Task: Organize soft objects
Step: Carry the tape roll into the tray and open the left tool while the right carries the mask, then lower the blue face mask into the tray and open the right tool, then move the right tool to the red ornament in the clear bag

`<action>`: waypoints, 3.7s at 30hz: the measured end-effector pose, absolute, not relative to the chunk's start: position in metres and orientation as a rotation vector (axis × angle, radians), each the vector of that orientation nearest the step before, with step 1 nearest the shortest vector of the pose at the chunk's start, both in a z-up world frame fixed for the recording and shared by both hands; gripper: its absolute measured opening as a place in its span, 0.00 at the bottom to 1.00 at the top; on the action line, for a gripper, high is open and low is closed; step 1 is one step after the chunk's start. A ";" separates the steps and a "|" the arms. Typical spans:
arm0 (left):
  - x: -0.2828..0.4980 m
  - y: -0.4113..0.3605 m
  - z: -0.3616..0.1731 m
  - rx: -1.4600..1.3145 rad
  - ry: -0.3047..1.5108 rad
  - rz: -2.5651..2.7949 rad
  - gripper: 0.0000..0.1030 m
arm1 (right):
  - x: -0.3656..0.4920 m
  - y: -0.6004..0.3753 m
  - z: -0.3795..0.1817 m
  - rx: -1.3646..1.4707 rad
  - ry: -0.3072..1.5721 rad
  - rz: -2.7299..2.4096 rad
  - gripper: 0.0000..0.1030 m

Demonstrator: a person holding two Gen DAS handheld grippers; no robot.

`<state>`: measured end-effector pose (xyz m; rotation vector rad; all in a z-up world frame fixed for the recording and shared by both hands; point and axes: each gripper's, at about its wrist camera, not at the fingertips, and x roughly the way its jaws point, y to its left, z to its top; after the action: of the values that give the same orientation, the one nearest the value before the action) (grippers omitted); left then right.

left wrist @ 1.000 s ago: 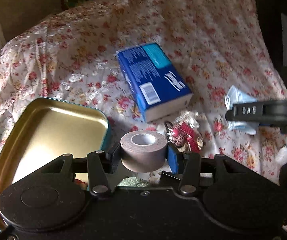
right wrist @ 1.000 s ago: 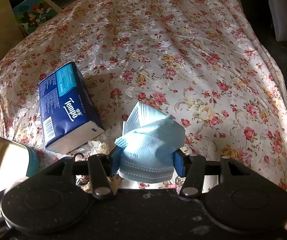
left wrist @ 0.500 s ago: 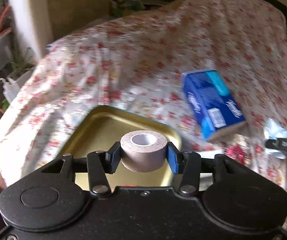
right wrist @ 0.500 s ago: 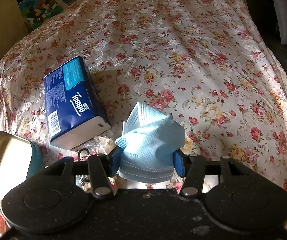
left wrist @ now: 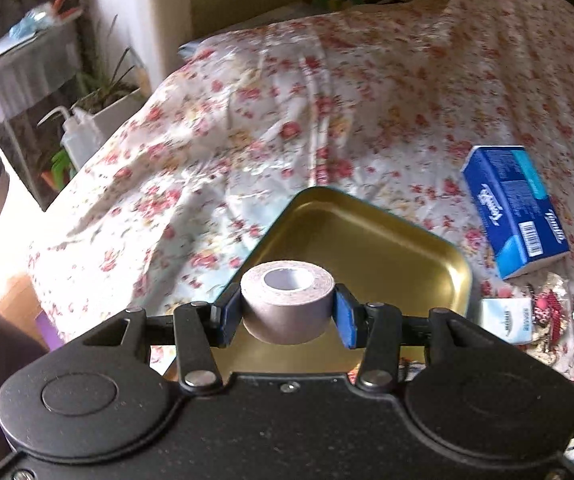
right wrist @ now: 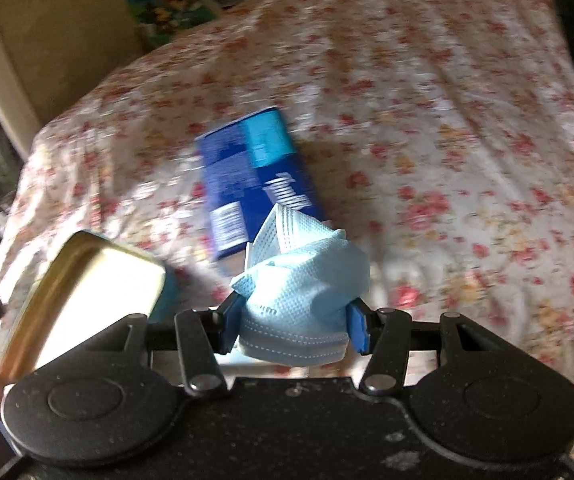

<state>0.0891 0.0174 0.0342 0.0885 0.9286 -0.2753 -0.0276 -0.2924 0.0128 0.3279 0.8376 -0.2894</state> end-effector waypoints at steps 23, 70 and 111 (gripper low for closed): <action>0.092 0.049 0.058 -0.038 0.885 -0.287 0.69 | 0.056 -0.142 0.057 0.197 0.818 -0.112 0.68; 0.065 -0.023 0.042 0.093 0.941 -0.393 0.76 | -0.021 -0.291 0.017 0.327 0.903 -0.512 0.84; 0.062 -0.067 0.019 0.141 1.021 -0.493 0.76 | 0.006 -0.334 -0.044 0.227 1.095 -0.706 0.82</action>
<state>0.0617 -0.0674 0.0191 0.1405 1.0205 -0.4934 0.0059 -0.3342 -0.0440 0.2273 1.0954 -0.7056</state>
